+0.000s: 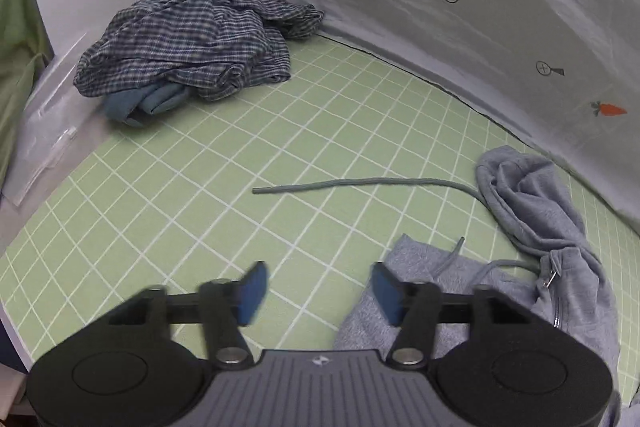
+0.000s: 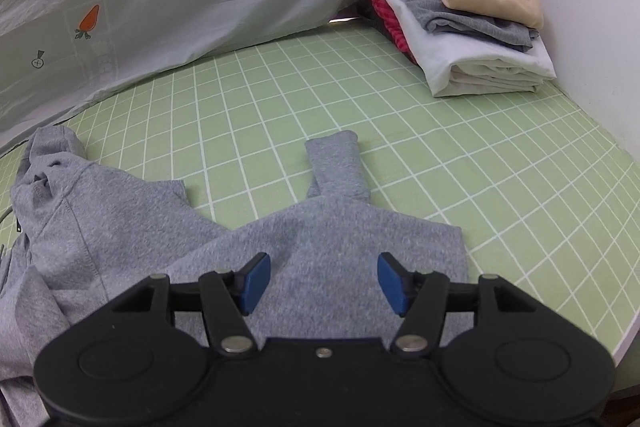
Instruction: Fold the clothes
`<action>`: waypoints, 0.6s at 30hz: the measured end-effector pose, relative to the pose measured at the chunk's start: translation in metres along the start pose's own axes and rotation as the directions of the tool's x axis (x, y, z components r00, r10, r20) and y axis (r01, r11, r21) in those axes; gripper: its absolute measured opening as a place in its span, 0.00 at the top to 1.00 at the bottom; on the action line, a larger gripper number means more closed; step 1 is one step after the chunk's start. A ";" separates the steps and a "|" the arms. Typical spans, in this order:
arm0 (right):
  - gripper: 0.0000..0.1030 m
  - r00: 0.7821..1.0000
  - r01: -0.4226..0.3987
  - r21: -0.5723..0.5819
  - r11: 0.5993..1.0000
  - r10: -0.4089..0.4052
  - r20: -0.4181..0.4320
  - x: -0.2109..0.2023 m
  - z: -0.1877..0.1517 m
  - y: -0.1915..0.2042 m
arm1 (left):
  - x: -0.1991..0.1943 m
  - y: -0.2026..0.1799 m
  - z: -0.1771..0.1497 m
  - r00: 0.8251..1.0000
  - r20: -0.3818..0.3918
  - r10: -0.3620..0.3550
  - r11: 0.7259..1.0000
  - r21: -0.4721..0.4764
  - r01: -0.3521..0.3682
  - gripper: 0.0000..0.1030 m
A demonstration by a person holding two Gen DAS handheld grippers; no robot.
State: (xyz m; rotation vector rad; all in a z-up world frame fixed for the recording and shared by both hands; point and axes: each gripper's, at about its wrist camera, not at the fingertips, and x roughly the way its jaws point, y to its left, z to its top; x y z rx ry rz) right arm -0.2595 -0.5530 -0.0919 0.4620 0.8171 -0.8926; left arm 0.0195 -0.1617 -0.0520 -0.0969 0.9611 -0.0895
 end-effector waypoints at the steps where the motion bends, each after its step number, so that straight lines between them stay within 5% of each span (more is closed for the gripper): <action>1: 0.32 1.000 0.006 -0.006 1.000 -0.006 0.001 0.000 -0.001 0.000 | -0.003 -0.005 -0.003 1.000 0.006 -0.002 1.000 0.018 0.002 0.05; 6: 0.00 0.999 0.030 -0.040 0.999 -0.028 0.036 -0.003 -0.008 -0.004 | -0.006 -0.055 -0.038 0.997 -0.058 -0.060 0.993 0.098 0.065 0.04; 12: 0.00 1.000 0.011 -0.039 0.999 -0.010 0.010 0.002 -0.012 -0.030 | -0.026 -0.108 -0.083 0.984 -0.078 -0.161 0.965 0.198 0.173 0.02; 18: 0.00 1.000 0.008 -0.060 0.998 -0.008 -0.009 0.004 -0.020 -0.059 | -0.034 -0.160 -0.119 0.982 -0.098 -0.161 0.930 0.317 0.184 0.01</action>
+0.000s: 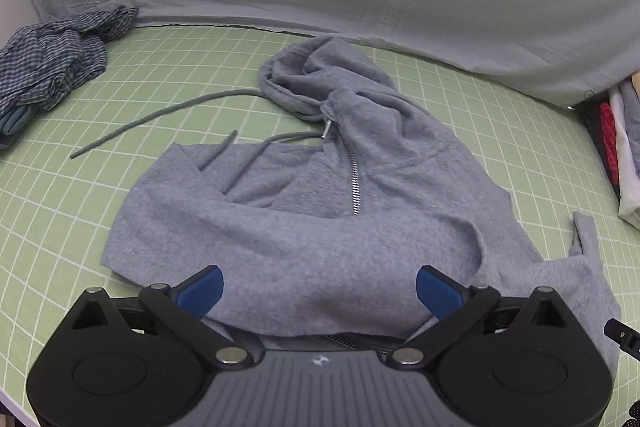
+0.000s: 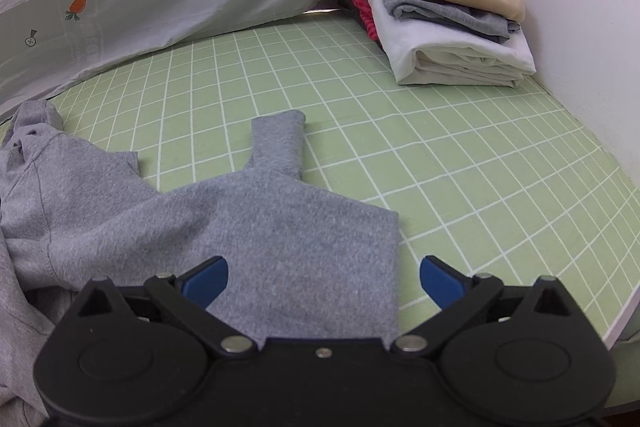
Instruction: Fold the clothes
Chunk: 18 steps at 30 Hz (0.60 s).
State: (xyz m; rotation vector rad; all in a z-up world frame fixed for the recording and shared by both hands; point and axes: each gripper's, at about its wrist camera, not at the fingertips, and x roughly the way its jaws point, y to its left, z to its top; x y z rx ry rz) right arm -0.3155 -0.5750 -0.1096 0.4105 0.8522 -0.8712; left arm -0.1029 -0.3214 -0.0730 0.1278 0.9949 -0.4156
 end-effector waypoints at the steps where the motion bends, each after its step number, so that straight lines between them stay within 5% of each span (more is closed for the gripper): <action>1: 0.00 1.000 0.000 -0.003 1.000 0.000 -0.004 0.000 -0.002 -0.005 | 0.000 -0.007 -0.002 1.000 -0.001 -0.009 1.000 0.007 0.009 0.01; 12: 0.00 0.998 0.011 -0.076 0.997 -0.016 -0.068 0.004 -0.021 -0.027 | 0.015 -0.069 -0.016 0.997 -0.060 -0.055 0.990 0.126 0.062 0.04; 14: 0.00 0.998 0.013 -0.092 0.996 -0.019 -0.068 0.002 -0.023 -0.027 | 0.021 -0.076 -0.017 0.996 -0.075 -0.050 0.987 0.146 0.060 0.17; 18: 0.00 0.998 0.019 -0.102 0.995 -0.026 -0.065 -0.002 -0.024 -0.028 | 0.029 -0.065 -0.018 0.992 -0.109 -0.056 0.992 0.103 0.067 0.65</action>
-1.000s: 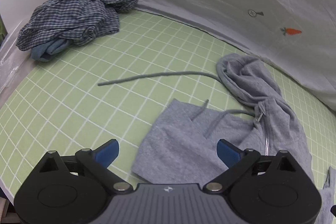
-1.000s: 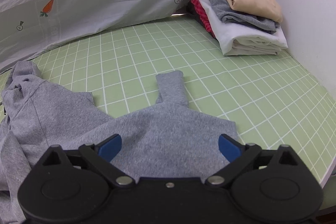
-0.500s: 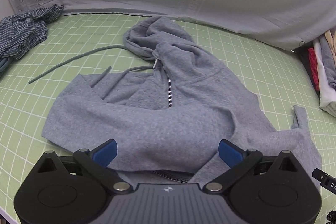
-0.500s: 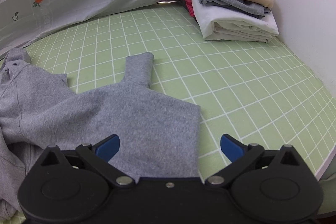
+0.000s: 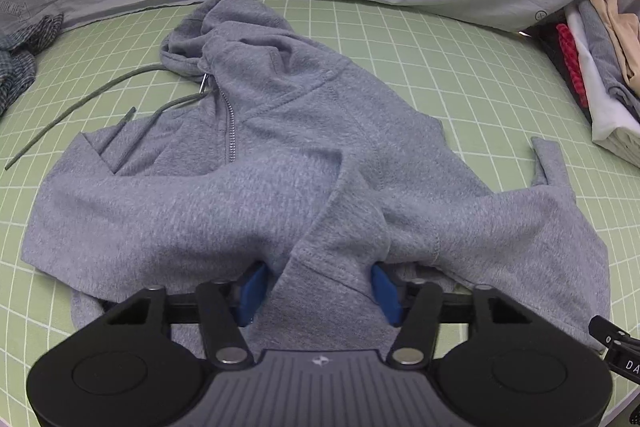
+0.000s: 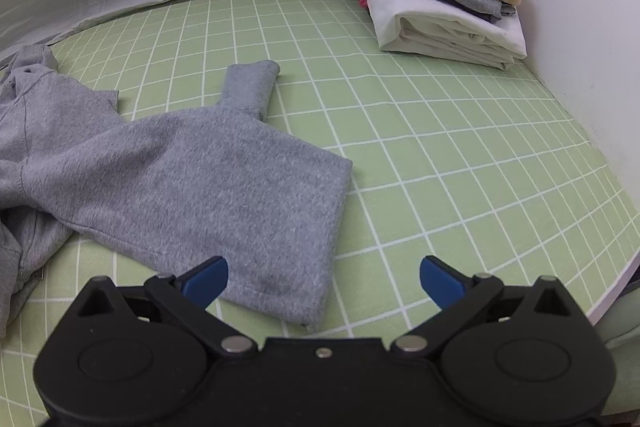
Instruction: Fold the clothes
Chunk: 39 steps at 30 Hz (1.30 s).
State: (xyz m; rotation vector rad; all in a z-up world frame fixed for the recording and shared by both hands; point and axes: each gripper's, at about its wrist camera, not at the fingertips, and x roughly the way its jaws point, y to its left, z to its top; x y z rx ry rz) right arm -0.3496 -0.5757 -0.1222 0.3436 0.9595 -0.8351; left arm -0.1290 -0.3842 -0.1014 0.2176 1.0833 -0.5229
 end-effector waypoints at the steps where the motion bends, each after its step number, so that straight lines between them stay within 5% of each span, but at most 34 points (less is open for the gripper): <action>1: 0.00 1.000 0.002 0.005 1.000 -0.002 0.002 -0.001 0.000 0.000 | -0.002 0.009 0.000 1.000 -0.005 -0.020 0.999 -0.033 0.020 0.83; 5: 0.00 1.000 0.004 0.038 0.999 -0.005 0.005 -0.003 0.004 0.006 | -0.025 0.050 0.001 0.999 0.033 -0.027 0.993 -0.113 0.031 0.88; 9: 0.00 1.000 -0.011 0.056 0.998 0.011 0.005 -0.002 0.009 0.026 | -0.051 0.112 0.005 0.995 0.073 0.074 0.980 -0.190 -0.059 0.88; 14: 0.00 1.000 -0.031 0.069 0.997 0.030 0.007 -0.003 0.014 0.065 | -0.070 0.214 0.014 0.966 0.078 0.248 0.925 -0.316 -0.212 0.89; 20: 0.00 1.000 -0.020 0.065 0.998 0.020 0.009 -0.009 0.020 0.120 | -0.101 0.338 0.029 0.910 0.099 0.404 0.835 -0.447 -0.322 0.89; 24: 0.00 1.000 0.002 0.052 0.999 -0.002 -0.004 -0.011 0.022 0.148 | -0.112 0.409 0.037 0.849 0.055 0.525 0.724 -0.553 -0.412 0.87; 26: 0.00 1.000 0.016 0.038 0.999 -0.016 -0.004 -0.013 0.023 0.158 | -0.108 0.431 0.040 0.840 0.004 0.542 0.685 -0.581 -0.440 0.80; 27: 0.00 1.000 0.024 0.029 0.999 -0.024 -0.002 -0.013 0.023 0.162 | -0.104 0.438 0.040 0.843 -0.015 0.537 0.672 -0.596 -0.439 0.62; 30: 0.00 0.999 0.048 0.008 0.999 -0.048 0.001 -0.015 0.025 0.169 | -0.090 0.429 0.036 0.885 0.000 0.466 0.713 -0.592 -0.376 0.28; 39: 0.00 0.997 0.066 -0.015 0.998 -0.067 -0.024 0.002 0.037 0.154 | -0.024 0.305 0.030 0.972 -0.058 0.228 0.888 -0.397 -0.232 0.19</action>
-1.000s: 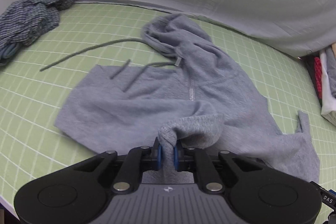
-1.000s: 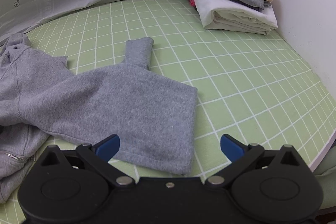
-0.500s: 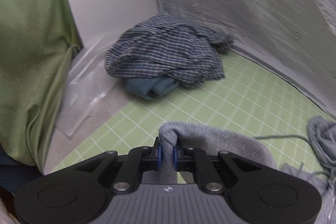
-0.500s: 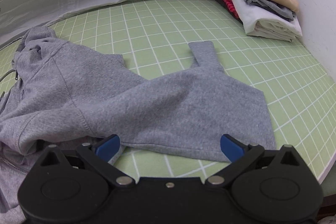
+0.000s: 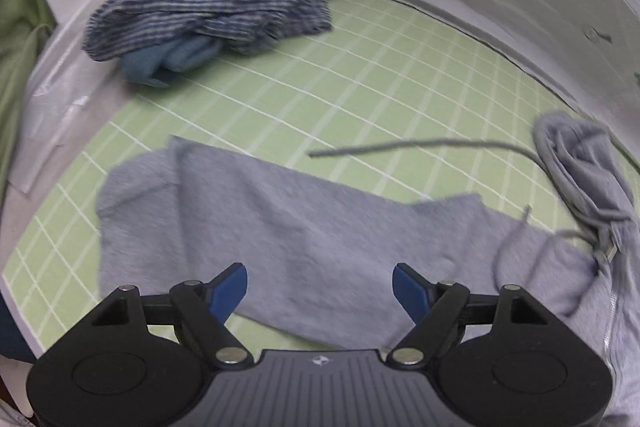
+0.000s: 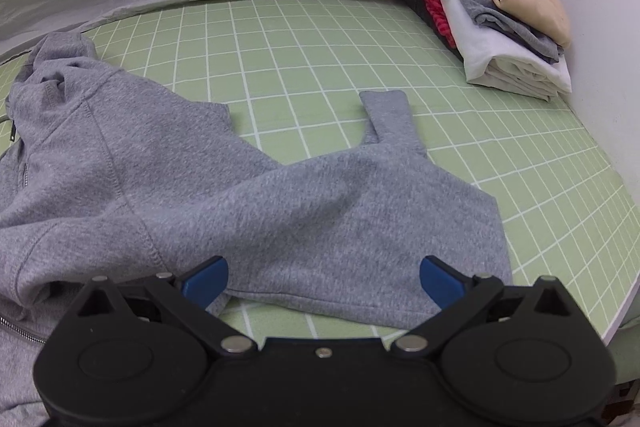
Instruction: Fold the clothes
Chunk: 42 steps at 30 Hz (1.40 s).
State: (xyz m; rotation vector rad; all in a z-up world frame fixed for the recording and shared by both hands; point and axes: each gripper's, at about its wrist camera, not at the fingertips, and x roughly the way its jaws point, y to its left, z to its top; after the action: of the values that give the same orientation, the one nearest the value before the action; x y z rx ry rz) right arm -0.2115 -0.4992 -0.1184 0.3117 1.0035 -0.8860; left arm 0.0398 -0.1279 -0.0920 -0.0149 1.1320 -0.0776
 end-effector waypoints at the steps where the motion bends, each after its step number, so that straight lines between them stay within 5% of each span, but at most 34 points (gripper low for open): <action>1: 0.00 1.000 -0.008 -0.020 1.000 0.007 -0.007 0.003 0.000 -0.003 | 0.002 -0.012 -0.007 1.000 -0.017 -0.013 0.999 0.029 0.013 0.17; 7: 0.00 0.996 -0.044 -0.153 0.987 0.032 -0.077 0.022 -0.008 -0.019 | 0.026 -0.063 -0.039 0.993 -0.113 0.019 0.993 0.118 -0.005 0.15; 12: 0.00 0.992 -0.104 -0.175 0.979 0.089 -0.090 0.036 -0.005 -0.029 | 0.041 -0.064 -0.041 0.985 -0.162 0.051 0.996 0.079 -0.038 0.13; 15: 0.03 0.994 -0.101 -0.150 0.983 0.092 -0.064 0.046 0.008 -0.036 | 0.047 -0.061 -0.037 0.983 -0.171 0.070 0.997 0.047 -0.063 0.03; 17: 0.28 0.994 -0.106 -0.118 0.987 0.104 -0.025 0.049 0.020 -0.042 | 0.050 -0.059 -0.034 0.983 -0.172 0.069 0.998 0.024 -0.066 0.00; 19: 0.80 0.996 -0.084 -0.110 0.990 0.087 0.019 0.051 0.033 -0.047 | 0.052 -0.057 -0.032 0.983 -0.171 0.062 0.998 0.002 -0.062 0.00; 22: 0.90 0.990 -0.036 -0.103 0.994 0.049 0.131 0.044 0.052 -0.061 | 0.053 -0.056 -0.030 0.984 -0.167 0.060 0.998 0.004 -0.061 0.00; 26: 0.90 0.959 0.153 -0.063 0.986 -0.133 0.252 0.033 0.075 -0.093 | 0.052 -0.055 -0.029 0.985 -0.161 0.056 0.998 0.011 -0.055 0.00; 28: 0.90 0.961 0.182 -0.010 0.983 -0.175 0.212 0.042 0.080 -0.108 | 0.053 -0.055 -0.028 0.985 -0.160 0.056 0.998 0.010 -0.055 0.00; 32: 0.80 0.993 0.117 -0.008 0.993 -0.117 -0.031 0.072 0.069 -0.106 | 0.054 -0.056 -0.025 0.982 -0.180 0.058 0.998 0.005 -0.058 0.00; 35: 0.62 0.993 0.114 -0.033 0.993 -0.114 0.013 0.055 0.062 -0.091 | 0.049 -0.061 -0.021 0.984 -0.151 0.095 0.995 0.029 -0.092 0.01; 37: 0.32 0.990 0.119 -0.005 0.993 -0.118 0.075 0.038 0.068 -0.084 | 0.040 -0.063 -0.016 0.990 -0.106 0.094 0.995 0.045 -0.090 0.01; 39: 0.19 0.987 0.098 0.014 0.995 -0.099 0.124 0.027 0.082 -0.074 | 0.036 -0.063 -0.006 0.994 -0.075 0.073 0.997 0.037 -0.071 0.01; 42: 0.13 0.982 0.057 0.005 0.998 -0.057 0.182 0.015 0.104 -0.054 | 0.043 -0.063 0.009 0.994 -0.066 0.086 0.996 0.035 -0.084 0.00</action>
State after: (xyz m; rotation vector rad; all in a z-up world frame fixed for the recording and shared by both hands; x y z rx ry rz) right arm -0.1874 -0.6030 -0.0677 0.1985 0.8457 -0.9489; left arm 0.0634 -0.1935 -0.1241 0.0649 1.1970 -0.0201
